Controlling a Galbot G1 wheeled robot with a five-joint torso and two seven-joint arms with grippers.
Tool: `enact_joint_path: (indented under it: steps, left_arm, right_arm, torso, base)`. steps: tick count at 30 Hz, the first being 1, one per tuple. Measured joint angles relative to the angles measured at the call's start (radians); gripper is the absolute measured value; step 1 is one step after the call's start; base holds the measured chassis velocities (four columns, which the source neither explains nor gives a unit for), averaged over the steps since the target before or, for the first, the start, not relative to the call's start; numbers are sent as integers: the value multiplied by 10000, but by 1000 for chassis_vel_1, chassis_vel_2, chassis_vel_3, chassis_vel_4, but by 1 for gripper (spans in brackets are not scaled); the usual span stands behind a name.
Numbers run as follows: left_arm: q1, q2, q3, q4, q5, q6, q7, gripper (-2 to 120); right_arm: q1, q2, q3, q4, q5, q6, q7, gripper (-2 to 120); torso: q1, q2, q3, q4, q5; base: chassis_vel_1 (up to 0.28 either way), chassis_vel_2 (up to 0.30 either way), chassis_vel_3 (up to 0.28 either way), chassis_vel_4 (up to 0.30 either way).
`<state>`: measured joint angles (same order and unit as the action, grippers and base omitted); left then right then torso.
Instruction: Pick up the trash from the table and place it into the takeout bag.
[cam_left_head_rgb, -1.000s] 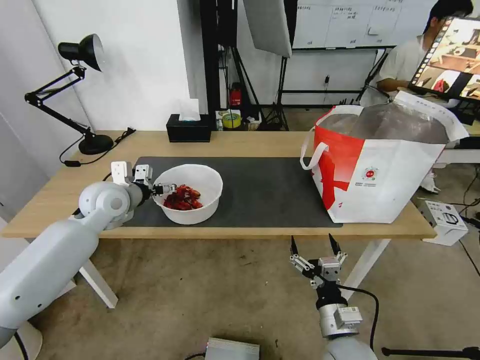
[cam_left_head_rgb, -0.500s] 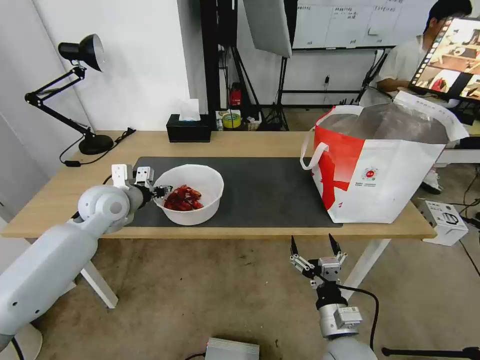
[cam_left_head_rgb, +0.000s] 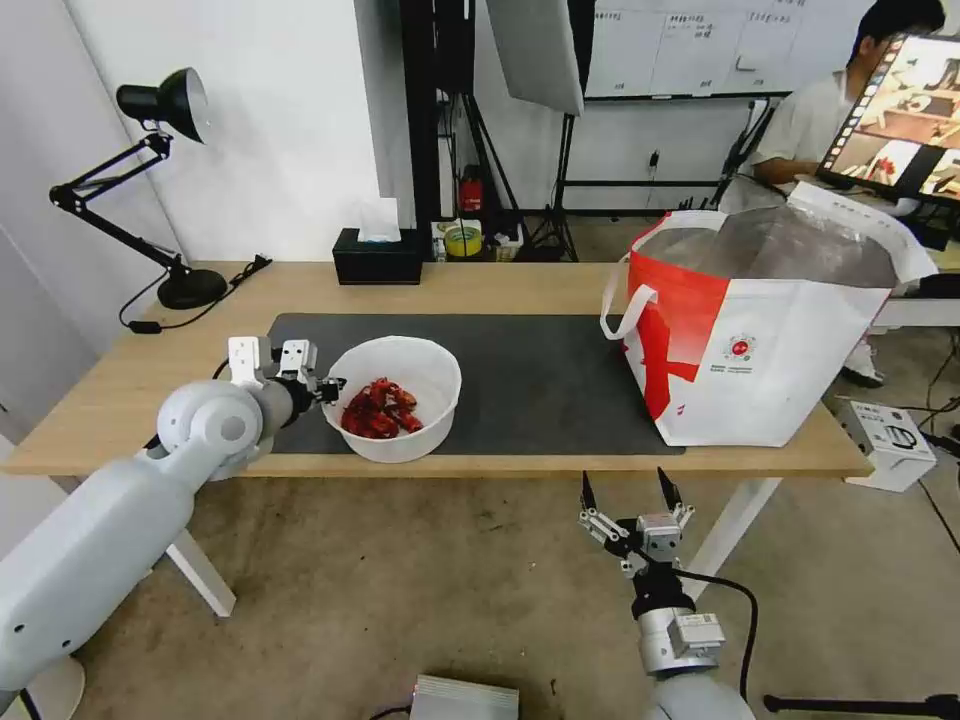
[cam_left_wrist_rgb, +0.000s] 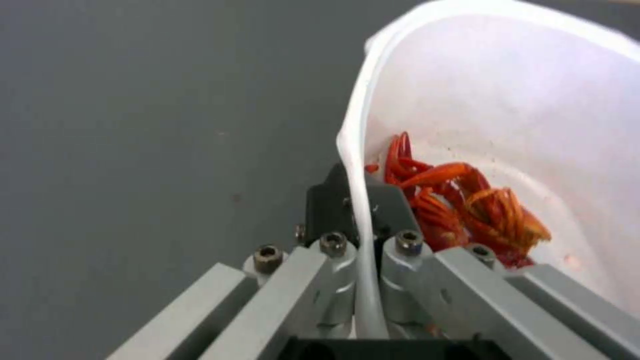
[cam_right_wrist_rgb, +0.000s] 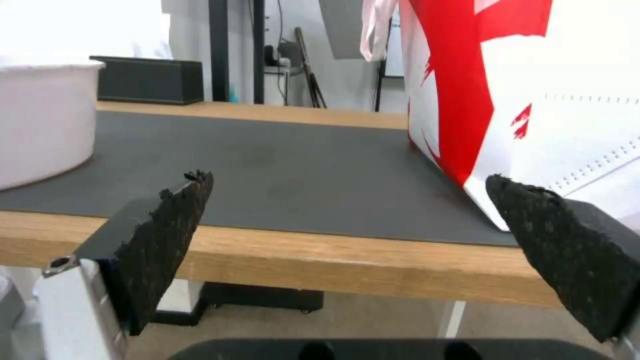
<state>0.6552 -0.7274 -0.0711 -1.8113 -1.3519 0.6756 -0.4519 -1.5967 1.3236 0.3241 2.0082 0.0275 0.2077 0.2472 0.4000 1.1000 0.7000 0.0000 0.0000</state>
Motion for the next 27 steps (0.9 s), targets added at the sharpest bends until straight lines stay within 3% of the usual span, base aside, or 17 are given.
enact_joint_path:
  steps: [16, 21, 27]
  left_arm:
    - [-627, -335, 38, -1816, -2371, -364, -1255, 0]
    - [-1594, -596, 467, -2200, -3114, -483, -1637, 0]
    - [-3398, -941, 1506, -1963, -3849, -566, -1917, 0]
  right_arm:
    - [1, 0, 0, 0, 0, 0, 0, 100]
    - [0, 1, 0, 0, 0, 0, 0, 100]
    - [0, 0, -1, 0, 0, 0, -1, 100]
  torso:
    - [0, 0, 0, -1, 1]
    - [0, 0, 0, -1, 1]
    - [0, 0, 0, 1, 2]
  base:
    - [0, 0, 0, 0]
    - [0, 0, 0, 0]
    - [0, 0, 0, 0]
